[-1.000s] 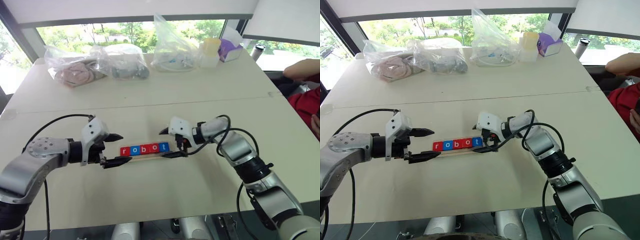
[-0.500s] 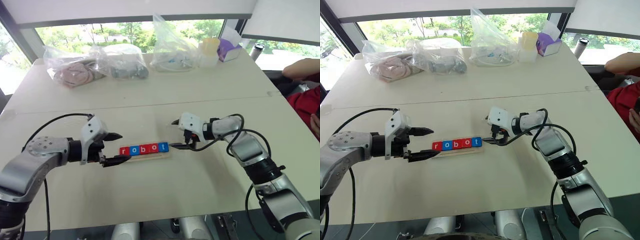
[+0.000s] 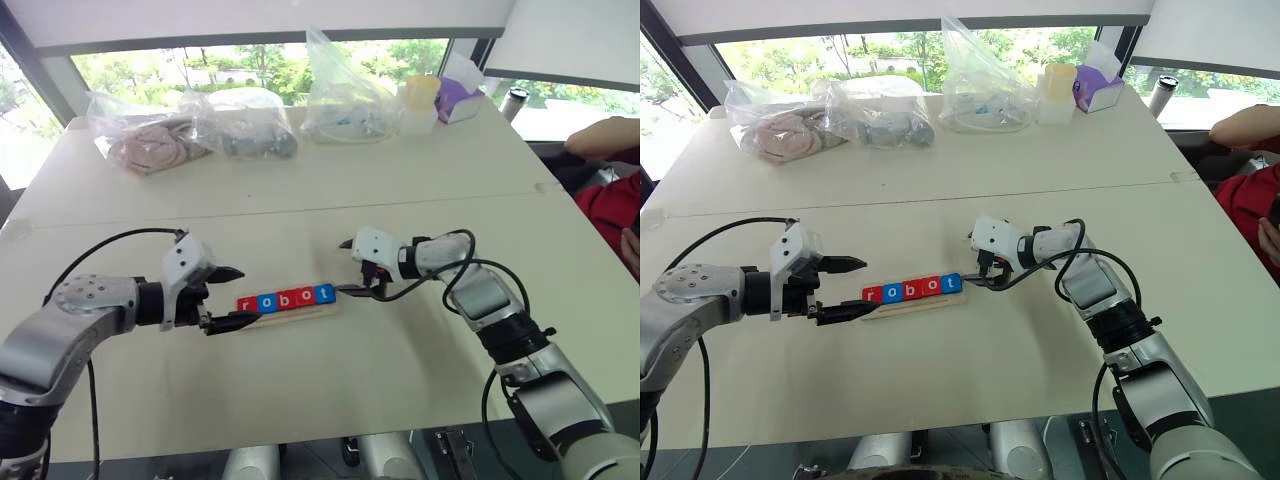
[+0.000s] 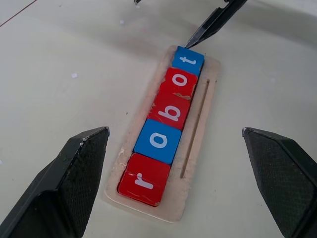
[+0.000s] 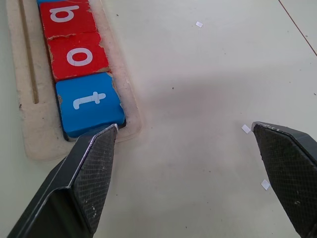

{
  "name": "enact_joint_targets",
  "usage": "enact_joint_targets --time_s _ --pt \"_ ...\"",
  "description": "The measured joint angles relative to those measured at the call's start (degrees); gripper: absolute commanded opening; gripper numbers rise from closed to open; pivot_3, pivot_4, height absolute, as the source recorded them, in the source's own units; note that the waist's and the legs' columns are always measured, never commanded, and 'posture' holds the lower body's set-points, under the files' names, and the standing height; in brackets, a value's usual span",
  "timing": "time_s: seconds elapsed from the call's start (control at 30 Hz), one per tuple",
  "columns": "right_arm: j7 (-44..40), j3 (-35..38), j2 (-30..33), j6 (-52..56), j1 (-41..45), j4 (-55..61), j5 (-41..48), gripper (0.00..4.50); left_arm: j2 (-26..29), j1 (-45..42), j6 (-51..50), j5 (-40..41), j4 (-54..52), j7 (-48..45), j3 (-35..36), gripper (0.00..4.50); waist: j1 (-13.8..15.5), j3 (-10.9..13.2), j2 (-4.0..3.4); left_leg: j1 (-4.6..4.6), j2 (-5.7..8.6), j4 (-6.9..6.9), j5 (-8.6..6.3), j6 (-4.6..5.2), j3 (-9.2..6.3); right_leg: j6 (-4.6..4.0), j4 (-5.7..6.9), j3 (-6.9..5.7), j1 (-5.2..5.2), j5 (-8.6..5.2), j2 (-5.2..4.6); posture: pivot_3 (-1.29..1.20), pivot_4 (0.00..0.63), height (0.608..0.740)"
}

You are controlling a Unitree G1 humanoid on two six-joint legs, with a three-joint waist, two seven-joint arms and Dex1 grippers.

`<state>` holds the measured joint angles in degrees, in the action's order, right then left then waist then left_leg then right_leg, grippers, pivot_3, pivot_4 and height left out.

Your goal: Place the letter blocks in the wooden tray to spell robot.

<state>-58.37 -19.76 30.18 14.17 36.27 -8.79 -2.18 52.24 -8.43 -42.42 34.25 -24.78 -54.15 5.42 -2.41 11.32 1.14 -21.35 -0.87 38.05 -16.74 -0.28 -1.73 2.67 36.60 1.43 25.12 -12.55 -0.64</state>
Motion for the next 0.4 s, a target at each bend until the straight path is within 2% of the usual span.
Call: enact_joint_targets --time_s 0.17,0.3,0.4 --pt "-1.04 4.00 4.45 6.28 -1.80 8.05 2.65 4.43 1.13 5.72 -1.14 1.47 -0.79 0.14 5.59 4.50 -0.01 0.00 0.00 -0.03 -0.02 -0.01 0.00 0.00 -0.01 0.00 0.02 0.00 0.06 -0.01 -0.01 0.00 0.150 0.740" --pt "-2.75 10.62 7.92 19.76 -8.56 21.08 11.55 4.43 1.83 13.15 -3.41 3.12 -2.47 0.39 14.04 4.50 0.14 0.00 0.00 -0.04 -0.09 -0.05 -0.01 0.01 -0.08 -0.01 0.03 -0.03 0.08 -0.03 -0.04 0.00 0.150 0.740" --pt "-2.29 16.27 8.57 32.03 -13.86 31.27 20.85 4.43 0.26 17.86 -4.93 4.67 -4.21 2.13 20.17 4.50 0.20 0.00 0.00 -0.01 -0.12 -0.02 0.00 0.00 -0.07 -0.10 0.08 -0.02 0.06 -0.09 -0.06 0.00 0.150 0.740"
